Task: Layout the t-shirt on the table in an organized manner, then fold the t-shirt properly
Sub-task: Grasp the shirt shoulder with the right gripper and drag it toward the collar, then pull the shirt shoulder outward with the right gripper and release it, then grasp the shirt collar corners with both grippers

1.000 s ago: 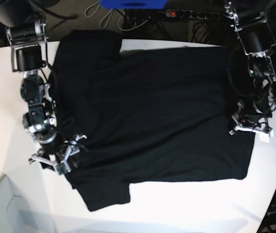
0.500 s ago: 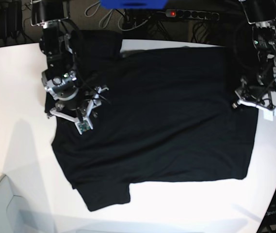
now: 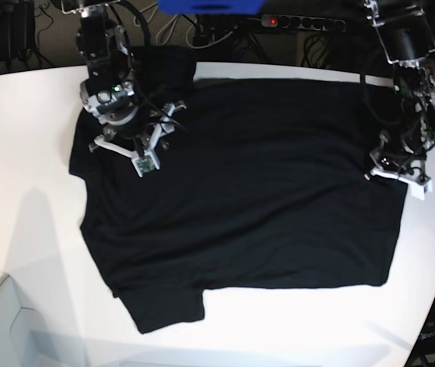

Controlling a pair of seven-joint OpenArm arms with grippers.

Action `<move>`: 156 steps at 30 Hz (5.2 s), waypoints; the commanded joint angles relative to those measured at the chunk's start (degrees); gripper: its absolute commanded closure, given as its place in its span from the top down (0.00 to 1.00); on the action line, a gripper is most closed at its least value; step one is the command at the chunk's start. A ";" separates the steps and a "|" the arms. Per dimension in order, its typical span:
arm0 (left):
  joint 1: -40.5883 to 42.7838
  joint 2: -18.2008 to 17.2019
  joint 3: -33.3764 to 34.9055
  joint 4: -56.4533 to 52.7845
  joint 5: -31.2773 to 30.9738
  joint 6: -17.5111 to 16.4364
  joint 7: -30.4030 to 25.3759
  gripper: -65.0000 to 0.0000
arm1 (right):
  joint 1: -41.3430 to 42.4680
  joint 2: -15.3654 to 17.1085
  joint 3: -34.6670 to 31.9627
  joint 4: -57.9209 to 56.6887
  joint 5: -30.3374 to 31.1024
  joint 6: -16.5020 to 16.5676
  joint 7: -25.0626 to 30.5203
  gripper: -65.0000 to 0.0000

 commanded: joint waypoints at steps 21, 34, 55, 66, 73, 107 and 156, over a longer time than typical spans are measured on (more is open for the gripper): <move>3.34 -2.10 -0.53 12.62 0.54 0.48 -0.34 0.22 | -4.45 0.99 0.83 9.01 -0.23 -0.18 -0.29 0.51; 7.47 -1.31 -0.45 7.26 0.63 0.48 -1.04 0.22 | 5.31 1.87 1.97 -5.84 -0.23 -0.18 -0.03 0.51; -1.59 5.37 -0.01 7.34 0.54 0.48 -0.34 0.22 | 23.25 9.08 1.97 -24.39 -0.23 -0.45 5.07 0.52; 7.03 4.76 -0.27 13.59 -10.63 0.57 -0.25 0.22 | 10.76 7.50 3.55 -2.50 -0.23 -0.45 4.54 0.52; 13.36 5.02 -0.27 16.57 -12.65 0.66 -0.34 0.22 | 6.28 7.41 3.55 -0.13 -0.23 -0.45 4.54 0.52; 4.74 -2.89 -6.07 8.31 -0.34 0.57 -0.86 0.22 | -18.25 -1.21 8.56 18.77 -0.23 -0.18 4.54 0.52; 21.36 0.98 -8.10 16.93 -0.43 0.48 -0.34 0.53 | -20.18 -8.68 20.61 9.72 0.03 -0.10 4.98 0.00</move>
